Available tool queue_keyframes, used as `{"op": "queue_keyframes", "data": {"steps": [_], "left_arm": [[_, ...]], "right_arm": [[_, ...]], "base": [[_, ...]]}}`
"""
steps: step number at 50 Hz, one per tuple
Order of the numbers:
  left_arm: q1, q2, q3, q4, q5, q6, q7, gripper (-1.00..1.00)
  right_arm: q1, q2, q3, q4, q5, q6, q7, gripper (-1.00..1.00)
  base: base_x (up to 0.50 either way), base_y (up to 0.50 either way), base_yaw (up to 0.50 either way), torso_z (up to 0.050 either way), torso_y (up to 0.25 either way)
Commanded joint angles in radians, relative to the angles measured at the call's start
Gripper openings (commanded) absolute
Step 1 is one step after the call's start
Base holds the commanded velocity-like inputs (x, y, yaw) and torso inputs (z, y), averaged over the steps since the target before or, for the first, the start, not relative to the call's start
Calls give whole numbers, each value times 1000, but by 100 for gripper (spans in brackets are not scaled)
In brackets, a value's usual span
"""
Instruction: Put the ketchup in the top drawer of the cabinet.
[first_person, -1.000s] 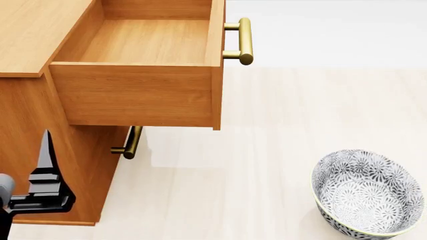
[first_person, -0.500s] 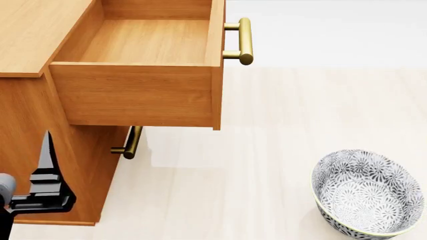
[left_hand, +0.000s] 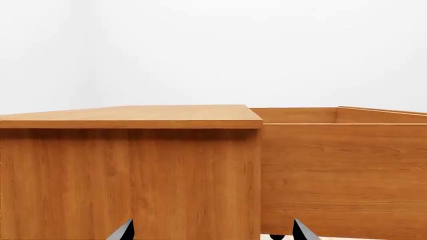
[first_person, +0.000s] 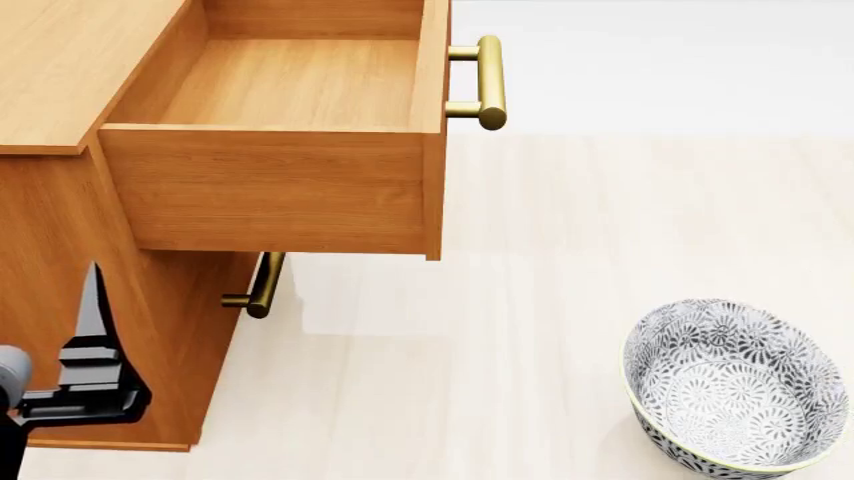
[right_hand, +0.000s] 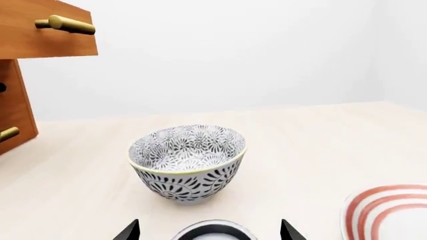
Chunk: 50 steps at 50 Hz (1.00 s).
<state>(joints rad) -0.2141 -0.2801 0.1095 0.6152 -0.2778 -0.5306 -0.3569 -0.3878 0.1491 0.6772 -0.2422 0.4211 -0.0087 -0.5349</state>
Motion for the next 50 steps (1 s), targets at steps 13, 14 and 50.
{"op": "queue_keyframes", "data": {"steps": [13,14,50], "left_arm": [[5,-6,-5,-1,-12,7,-10,100],[5,-6,-5,-3,-11,9,-11,100],[1,-14,-2,-7,-31,10,-22,100]], "right_arm": [[8,12,-34,79,-61,-5,29,100],[9,13,-35,82,-60,-4,29,100],[31,25,-11,-142,22,123,169,-100]], "base": [[0,0,0,0,0],[0,0,0,0,0],[0,0,0,0,0]]}}
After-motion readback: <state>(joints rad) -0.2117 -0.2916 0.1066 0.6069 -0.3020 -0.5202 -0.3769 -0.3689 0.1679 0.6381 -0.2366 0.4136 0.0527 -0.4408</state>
